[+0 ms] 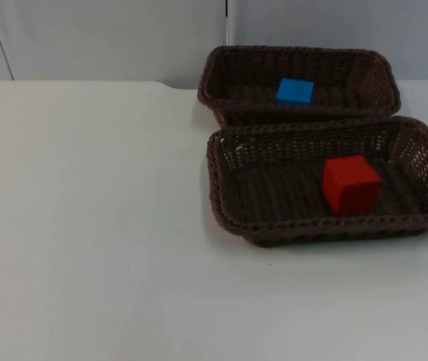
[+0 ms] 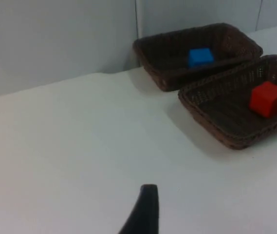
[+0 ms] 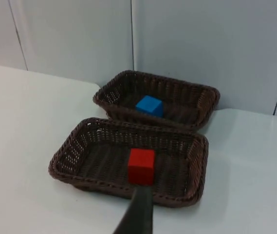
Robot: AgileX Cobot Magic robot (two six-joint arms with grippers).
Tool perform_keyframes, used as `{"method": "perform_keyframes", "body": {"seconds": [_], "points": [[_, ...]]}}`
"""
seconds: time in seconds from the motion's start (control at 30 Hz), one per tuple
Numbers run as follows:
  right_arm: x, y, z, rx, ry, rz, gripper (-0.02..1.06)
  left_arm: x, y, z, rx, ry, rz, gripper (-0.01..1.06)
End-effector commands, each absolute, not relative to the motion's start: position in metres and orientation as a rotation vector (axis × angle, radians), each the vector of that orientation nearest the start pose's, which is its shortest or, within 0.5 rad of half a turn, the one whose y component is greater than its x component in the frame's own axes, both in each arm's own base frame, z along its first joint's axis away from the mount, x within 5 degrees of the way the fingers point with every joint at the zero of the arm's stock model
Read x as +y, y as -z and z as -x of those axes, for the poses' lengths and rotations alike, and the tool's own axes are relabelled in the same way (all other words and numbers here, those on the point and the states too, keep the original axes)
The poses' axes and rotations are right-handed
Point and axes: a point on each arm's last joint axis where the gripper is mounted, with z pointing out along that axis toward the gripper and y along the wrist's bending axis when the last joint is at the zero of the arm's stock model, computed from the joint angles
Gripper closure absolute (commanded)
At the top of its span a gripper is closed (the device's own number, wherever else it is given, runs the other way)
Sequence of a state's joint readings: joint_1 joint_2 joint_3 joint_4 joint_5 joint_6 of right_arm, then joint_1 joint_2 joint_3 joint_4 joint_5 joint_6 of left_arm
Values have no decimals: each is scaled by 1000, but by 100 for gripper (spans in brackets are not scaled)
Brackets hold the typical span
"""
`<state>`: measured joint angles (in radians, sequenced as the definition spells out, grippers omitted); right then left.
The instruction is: Pick up one cube with the left hand and place it into the upper basket. Pick up one cube with the right hand and place it into the lower basket.
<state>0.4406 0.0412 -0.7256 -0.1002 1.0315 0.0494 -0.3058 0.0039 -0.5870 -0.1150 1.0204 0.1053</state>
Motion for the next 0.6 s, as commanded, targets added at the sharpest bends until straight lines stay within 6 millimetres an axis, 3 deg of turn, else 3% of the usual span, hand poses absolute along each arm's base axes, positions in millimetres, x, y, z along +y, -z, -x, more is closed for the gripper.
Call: {"method": "perform_keyframes", "body": {"seconds": [0.0,0.23,0.57], "points": [[-23,-335,31,1798,-221,352,27,-3,-302,16,1904,263,-385,26],[-19,-321,29,1882,-218,435,27,-5,-282,8,2000,274,-358,26],[-5,-290,10,1947,-251,490,27,-5,-278,7,2024,270,-356,26]]}}
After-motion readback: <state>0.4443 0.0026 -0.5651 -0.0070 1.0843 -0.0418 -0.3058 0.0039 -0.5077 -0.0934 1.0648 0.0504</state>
